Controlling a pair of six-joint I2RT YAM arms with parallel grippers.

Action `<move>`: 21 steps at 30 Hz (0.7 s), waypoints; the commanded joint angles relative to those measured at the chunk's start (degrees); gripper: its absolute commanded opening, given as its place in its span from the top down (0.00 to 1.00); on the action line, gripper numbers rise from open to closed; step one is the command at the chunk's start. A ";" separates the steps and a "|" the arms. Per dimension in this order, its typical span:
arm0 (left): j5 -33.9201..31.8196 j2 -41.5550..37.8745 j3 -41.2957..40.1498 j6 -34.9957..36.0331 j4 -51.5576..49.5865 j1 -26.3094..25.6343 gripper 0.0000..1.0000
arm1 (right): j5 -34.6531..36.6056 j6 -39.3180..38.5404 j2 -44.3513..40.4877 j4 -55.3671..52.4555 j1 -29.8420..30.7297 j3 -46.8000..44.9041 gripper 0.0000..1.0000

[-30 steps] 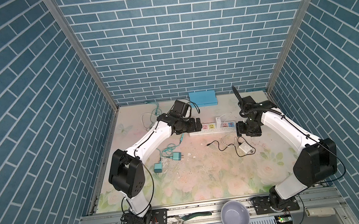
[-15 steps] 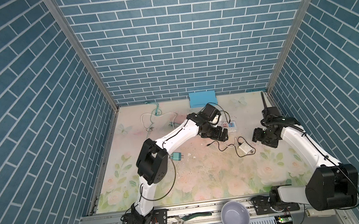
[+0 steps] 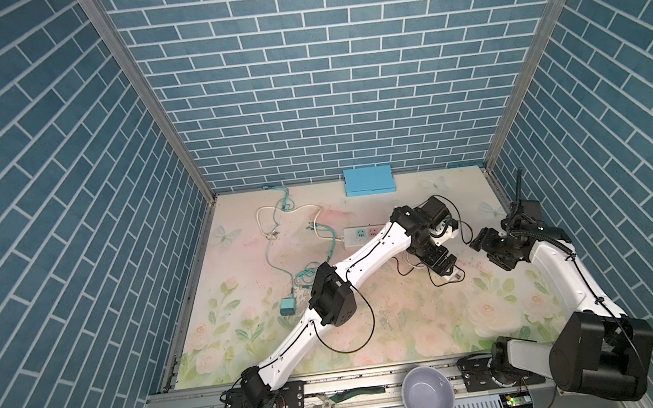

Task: Insert plugs into power strip
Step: Move the plug to the center of the table.

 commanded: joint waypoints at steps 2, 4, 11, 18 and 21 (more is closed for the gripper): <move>-1.72 -2.47 -7.96 -0.75 7.71 -0.53 0.02 | -8.82 4.89 0.47 7.17 -0.73 -4.31 0.36; -2.41 -1.37 -6.37 -1.62 7.88 -0.59 0.02 | -13.47 7.11 2.29 11.26 -0.68 -5.90 0.39; -4.70 -0.39 -4.55 -2.51 6.67 -1.10 0.03 | -15.49 9.40 7.27 18.28 -0.33 -10.48 0.52; -8.84 -8.15 -18.11 -5.00 13.70 -0.92 0.04 | -14.49 10.54 13.66 22.63 1.86 -12.49 0.64; -9.84 -11.52 -23.65 -5.61 16.29 -0.28 0.04 | -13.71 10.46 16.62 23.62 4.16 -11.96 0.66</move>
